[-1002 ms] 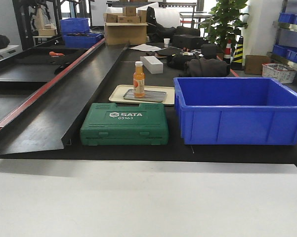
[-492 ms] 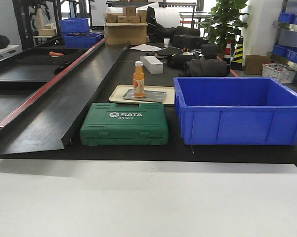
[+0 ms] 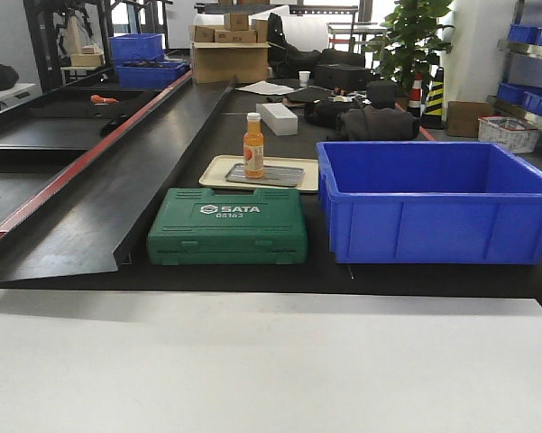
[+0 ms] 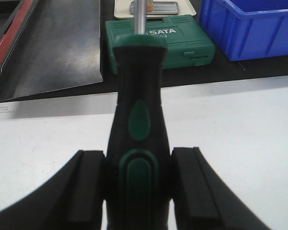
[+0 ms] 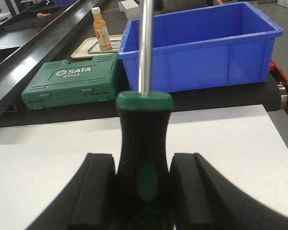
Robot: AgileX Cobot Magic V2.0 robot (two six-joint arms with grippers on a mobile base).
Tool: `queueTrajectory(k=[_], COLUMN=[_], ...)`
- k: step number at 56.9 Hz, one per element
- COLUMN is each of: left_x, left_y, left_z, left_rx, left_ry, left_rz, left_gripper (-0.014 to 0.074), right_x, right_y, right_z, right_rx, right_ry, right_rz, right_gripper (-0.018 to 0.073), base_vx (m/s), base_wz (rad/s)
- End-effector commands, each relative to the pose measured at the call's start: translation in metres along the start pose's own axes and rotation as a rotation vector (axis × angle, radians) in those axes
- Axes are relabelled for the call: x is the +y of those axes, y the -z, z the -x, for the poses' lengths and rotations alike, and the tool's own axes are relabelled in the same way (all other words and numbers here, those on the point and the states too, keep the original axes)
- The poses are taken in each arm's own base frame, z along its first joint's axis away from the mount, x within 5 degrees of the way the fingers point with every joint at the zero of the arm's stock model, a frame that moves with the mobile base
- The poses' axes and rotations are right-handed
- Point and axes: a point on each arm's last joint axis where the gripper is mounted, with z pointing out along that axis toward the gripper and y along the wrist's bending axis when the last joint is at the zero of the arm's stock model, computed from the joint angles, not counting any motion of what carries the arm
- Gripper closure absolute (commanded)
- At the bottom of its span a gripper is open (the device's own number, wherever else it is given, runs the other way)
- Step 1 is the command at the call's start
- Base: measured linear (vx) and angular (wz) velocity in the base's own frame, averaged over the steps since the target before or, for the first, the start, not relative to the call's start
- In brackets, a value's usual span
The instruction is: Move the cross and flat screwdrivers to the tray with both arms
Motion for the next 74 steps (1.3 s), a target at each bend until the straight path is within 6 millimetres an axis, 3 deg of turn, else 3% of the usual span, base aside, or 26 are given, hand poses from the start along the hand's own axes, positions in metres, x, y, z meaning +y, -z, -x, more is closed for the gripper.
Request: queueTrajectory(k=[1, 74], left_x=[0.0005, 0.0004], left_y=[0.0079, 0.0082], left_z=[0.0162, 0.0162], left_rx=[-0.132, -0.133], left_ry=[0.017, 0.017], left_rz=[0.011, 0.011], left_gripper=[0.0597, 0.0597], right_x=[0.0021, 0.0020], right_y=[0.0046, 0.0046], right_z=[0.0160, 0.0159], right_rx=[-0.118, -0.117], right_ry=[0.003, 0.004], right_rz=[0.012, 0.012], right_gripper=[0.0568, 0.0568], base_vx=[-0.05, -0.24], base_wz=[0.00, -0.15])
